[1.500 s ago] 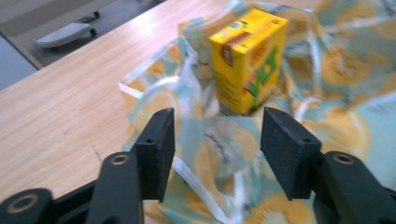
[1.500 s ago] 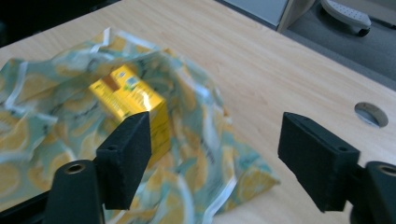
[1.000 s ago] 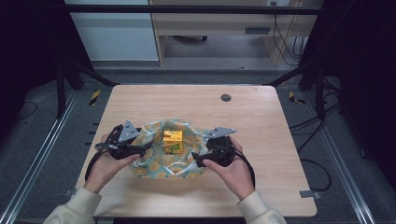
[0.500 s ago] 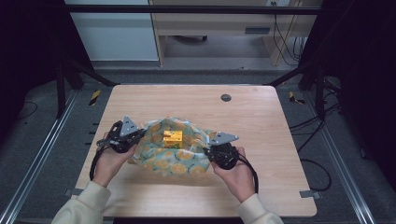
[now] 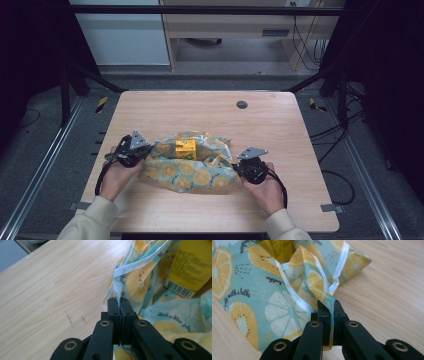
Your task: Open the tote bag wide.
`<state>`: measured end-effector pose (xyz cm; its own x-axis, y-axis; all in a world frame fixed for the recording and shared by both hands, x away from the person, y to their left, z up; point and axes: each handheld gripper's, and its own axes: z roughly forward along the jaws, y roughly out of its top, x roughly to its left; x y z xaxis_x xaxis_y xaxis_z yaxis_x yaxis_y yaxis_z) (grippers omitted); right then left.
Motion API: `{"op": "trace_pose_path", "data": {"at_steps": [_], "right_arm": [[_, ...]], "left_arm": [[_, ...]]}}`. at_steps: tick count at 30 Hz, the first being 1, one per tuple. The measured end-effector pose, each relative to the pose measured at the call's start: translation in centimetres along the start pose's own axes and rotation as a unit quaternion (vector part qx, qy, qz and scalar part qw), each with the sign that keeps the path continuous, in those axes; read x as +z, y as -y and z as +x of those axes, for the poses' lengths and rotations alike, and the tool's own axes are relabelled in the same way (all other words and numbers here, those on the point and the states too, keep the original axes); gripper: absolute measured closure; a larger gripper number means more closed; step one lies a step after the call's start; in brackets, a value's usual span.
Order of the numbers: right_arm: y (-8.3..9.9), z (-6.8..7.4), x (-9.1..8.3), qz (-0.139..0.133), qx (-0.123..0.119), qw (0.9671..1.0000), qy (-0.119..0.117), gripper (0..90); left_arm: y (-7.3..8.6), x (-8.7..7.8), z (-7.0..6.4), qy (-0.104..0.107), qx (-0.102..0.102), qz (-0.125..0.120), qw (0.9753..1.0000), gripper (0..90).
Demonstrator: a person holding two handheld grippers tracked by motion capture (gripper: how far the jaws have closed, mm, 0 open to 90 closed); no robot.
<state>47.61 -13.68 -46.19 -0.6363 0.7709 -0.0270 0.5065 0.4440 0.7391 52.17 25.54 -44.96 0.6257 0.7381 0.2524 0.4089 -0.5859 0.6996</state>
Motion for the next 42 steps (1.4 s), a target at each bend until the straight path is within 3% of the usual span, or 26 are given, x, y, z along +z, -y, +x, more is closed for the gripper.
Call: {"op": "trace_pose_path", "data": {"at_steps": [8, 19, 27, 42], "right_arm": [[0.7, -0.1, 1.0, 0.016, 0.005, 0.9998, -0.006, 89.4], [1.0, 0.0, 2.0, 0.052, -0.012, 0.9986, 0.002, 89.7], [1.1, 0.0, 2.3, 0.064, -0.012, 0.9979, 0.002, 89.8], [1.2, 0.1, 2.5, 0.076, -0.014, 0.997, -0.001, 90.0]], "left_arm": [[0.4, 0.7, 0.1, 0.004, -0.002, 0.009, 0.9999, 89.1], [0.7, 1.6, 0.3, 0.005, -0.004, 0.021, 0.9998, 89.5], [1.0, 2.1, 0.3, 0.01, 0.0, 0.034, 0.9994, 89.5], [1.6, 2.8, 0.6, 0.018, -0.011, 0.046, 0.9987, 89.7]]}}
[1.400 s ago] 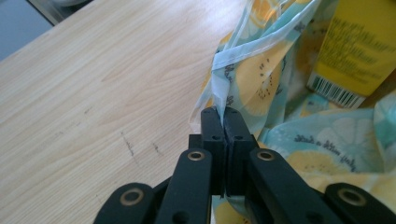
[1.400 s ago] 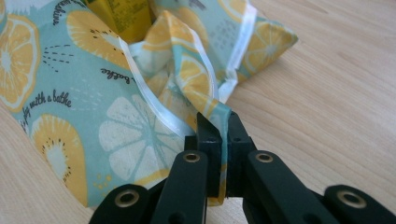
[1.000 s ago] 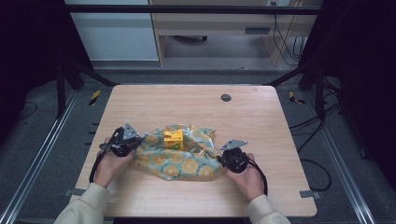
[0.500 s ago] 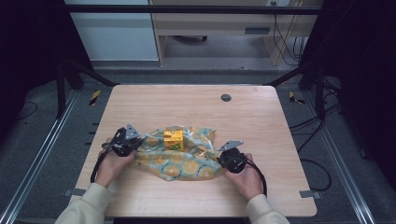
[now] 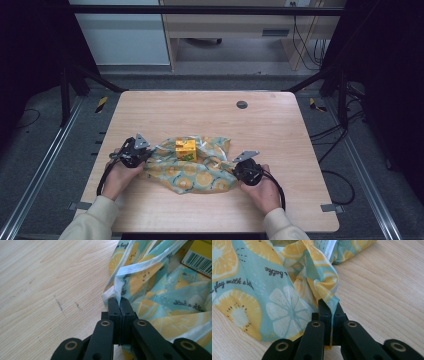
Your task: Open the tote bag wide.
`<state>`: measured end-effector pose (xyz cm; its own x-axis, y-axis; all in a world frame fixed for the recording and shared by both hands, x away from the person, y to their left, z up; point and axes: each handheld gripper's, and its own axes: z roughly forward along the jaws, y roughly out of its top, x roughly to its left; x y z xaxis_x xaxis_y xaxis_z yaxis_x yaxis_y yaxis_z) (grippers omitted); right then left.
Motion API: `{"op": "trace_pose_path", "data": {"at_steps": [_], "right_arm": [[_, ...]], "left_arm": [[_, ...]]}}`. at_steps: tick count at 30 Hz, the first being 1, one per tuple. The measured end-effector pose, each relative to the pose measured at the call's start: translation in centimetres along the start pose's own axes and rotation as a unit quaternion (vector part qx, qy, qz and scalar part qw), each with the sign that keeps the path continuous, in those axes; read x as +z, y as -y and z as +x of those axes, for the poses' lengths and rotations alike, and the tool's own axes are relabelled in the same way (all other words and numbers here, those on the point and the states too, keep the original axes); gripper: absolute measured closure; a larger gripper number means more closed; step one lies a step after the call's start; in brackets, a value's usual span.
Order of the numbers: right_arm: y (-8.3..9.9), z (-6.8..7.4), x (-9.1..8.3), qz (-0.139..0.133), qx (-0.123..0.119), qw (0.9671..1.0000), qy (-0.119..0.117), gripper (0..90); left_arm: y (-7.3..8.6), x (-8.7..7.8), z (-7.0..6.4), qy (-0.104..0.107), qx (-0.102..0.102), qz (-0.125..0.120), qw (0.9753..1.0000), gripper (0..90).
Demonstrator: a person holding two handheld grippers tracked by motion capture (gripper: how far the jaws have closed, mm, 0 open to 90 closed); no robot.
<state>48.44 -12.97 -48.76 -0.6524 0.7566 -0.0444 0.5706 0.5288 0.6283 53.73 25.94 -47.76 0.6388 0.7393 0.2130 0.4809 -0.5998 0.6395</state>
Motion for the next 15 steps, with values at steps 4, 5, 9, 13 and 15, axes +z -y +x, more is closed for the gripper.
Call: {"op": "trace_pose_path", "data": {"at_steps": [4, 5, 9, 13, 15], "right_arm": [[0.01, 0.02, 0.02, 0.002, -0.002, 1.0, 0.0, 90.0], [0.01, 0.03, 0.02, 0.002, -0.001, 1.0, 0.0, 90.0], [0.03, 0.03, 0.0, 0.004, -0.001, 1.0, -0.001, 90.0], [0.03, 0.05, -0.01, 0.005, -0.002, 1.0, -0.004, 90.0], [0.06, 0.13, -0.03, 0.006, -0.003, 1.0, -0.005, 90.0]], "left_arm": [[0.08, 0.09, 0.05, 0.0, 0.001, 0.003, 1.0, 89.7], [0.09, 0.12, 0.05, 0.001, 0.002, 0.004, 1.0, 89.7], [0.12, 0.16, 0.14, 0.0, 0.004, 0.007, 1.0, 89.7], [0.18, 0.28, 0.2, 0.001, 0.002, 0.007, 1.0, 89.7], [0.2, 0.31, 0.21, 0.001, 0.002, 0.009, 1.0, 89.7]]}}
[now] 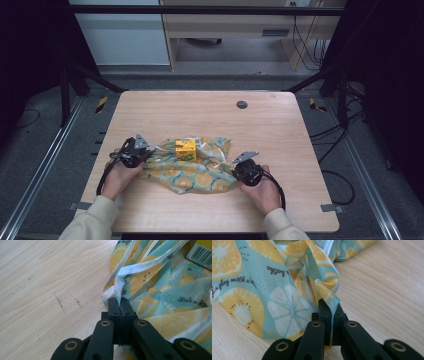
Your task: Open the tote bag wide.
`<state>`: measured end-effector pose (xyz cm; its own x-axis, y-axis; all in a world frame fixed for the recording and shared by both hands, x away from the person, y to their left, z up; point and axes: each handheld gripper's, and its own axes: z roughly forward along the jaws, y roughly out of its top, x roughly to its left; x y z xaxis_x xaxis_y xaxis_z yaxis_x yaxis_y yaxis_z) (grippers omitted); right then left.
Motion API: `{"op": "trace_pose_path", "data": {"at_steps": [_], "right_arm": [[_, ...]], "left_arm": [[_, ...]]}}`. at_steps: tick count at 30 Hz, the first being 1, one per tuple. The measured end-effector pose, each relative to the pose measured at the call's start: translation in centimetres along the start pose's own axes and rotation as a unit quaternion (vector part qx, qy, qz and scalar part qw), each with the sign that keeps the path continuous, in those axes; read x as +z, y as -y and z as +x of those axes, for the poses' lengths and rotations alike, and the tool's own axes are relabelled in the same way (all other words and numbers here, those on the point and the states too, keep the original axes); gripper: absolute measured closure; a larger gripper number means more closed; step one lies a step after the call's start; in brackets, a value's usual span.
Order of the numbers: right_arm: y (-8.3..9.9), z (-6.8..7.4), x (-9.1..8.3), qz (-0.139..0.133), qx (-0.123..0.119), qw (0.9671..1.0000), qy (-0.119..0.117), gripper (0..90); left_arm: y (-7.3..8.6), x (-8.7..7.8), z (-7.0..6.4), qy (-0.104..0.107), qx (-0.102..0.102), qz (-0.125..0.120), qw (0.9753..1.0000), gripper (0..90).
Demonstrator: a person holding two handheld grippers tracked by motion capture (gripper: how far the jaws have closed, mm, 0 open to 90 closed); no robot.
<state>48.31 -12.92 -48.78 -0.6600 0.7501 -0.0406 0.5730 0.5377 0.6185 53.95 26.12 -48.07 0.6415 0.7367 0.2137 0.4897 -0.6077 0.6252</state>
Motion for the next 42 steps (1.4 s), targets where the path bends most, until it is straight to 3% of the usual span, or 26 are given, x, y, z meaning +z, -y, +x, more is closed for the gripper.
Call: {"op": "trace_pose_path", "data": {"at_steps": [18, 19, 22, 26, 28, 32, 42], "right_arm": [[0.0, 0.2, 0.0, -0.001, -0.005, 1.0, -0.004, 89.9], [0.1, 0.2, 0.0, -0.002, 0.006, 1.0, -0.004, 89.9], [0.2, 0.1, 0.0, -0.008, 0.005, 0.9999, -0.008, 89.6], [0.3, 0.0, -0.1, -0.017, 0.02, 0.9996, -0.012, 87.5], [0.3, -0.2, -0.3, -0.032, 0.017, 0.9993, -0.005, 81.5], [0.1, -0.3, -0.9, -0.055, 0.03, 0.998, 0.006, 67.4], [-1.0, 0.4, -2.3, -0.109, 0.032, 0.9929, 0.035, 28.9]], "left_arm": [[0.2, 0.3, 0.3, 0.001, -0.008, 0.008, 0.9999, 89.3], [0.2, 0.3, 0.2, -0.001, -0.007, 0.007, 1.0, 89.2], [0.3, 0.2, 0.2, -0.002, -0.004, 0.006, 1.0, 88.8], [0.3, 0.1, 0.2, -0.008, -0.005, 0.003, 1.0, 86.4], [0.2, -0.3, 0.1, -0.018, 0.002, -0.002, 0.9998, 81.4], [-0.1, -1.6, 0.0, -0.035, -0.003, -0.029, 0.999, 69.6], [-1.2, -3.6, -1.0, -0.037, 0.001, -0.079, 0.9962, 48.6]]}}
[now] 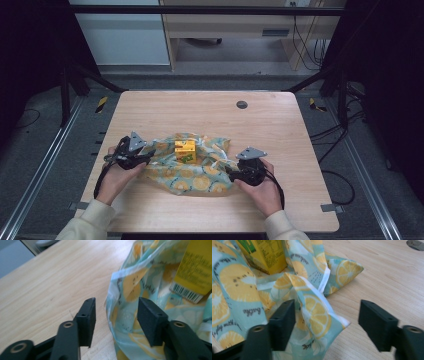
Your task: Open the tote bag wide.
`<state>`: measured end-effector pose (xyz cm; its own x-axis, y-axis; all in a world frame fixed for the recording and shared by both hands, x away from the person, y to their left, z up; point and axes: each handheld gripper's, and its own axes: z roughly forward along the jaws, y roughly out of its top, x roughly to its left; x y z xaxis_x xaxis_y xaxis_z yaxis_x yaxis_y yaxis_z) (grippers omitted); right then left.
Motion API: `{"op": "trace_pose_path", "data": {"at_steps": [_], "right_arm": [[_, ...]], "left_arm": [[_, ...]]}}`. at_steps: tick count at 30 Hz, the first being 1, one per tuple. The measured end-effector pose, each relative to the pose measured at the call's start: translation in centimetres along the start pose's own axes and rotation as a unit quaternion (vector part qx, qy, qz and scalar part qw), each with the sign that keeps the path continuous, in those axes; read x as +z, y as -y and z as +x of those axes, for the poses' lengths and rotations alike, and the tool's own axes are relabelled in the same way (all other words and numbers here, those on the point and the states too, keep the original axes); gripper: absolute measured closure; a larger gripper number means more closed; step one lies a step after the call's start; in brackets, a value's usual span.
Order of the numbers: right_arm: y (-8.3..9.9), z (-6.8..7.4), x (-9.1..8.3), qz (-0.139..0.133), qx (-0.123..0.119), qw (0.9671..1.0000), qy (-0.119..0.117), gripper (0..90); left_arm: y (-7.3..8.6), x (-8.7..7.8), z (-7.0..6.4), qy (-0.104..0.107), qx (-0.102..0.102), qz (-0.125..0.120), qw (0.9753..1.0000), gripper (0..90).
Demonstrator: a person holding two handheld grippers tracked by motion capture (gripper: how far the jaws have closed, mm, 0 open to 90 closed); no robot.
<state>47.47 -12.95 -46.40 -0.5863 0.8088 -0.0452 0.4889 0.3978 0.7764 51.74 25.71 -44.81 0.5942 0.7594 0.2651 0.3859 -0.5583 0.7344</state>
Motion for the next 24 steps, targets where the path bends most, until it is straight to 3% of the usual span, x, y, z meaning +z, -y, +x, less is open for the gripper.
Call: {"op": "trace_pose_path", "data": {"at_steps": [5, 13, 19, 24], "right_arm": [[-0.6, 0.1, -0.6, -0.025, 0.004, 0.9996, 0.008, 15.9], [-1.4, -0.5, -2.3, -0.066, 0.021, 0.9973, 0.023, 10.3], [-0.8, -1.8, -3.4, -0.062, 0.029, 0.9971, 0.035, 7.2], [0.4, -3.2, -4.0, -0.048, 0.041, 0.9971, 0.041, 5.8]], "left_arm": [[-1.0, -1.1, -0.2, 0.001, -0.006, -0.028, 0.9996, 40.5], [-2.0, -3.1, -0.2, 0.014, -0.026, -0.053, 0.9982, 23.8], [-1.7, -4.1, 0.1, 0.013, -0.038, -0.05, 0.998, 16.8], [0.1, -4.2, 1.0, 0.016, -0.049, -0.027, 0.9983, 11.4]]}}
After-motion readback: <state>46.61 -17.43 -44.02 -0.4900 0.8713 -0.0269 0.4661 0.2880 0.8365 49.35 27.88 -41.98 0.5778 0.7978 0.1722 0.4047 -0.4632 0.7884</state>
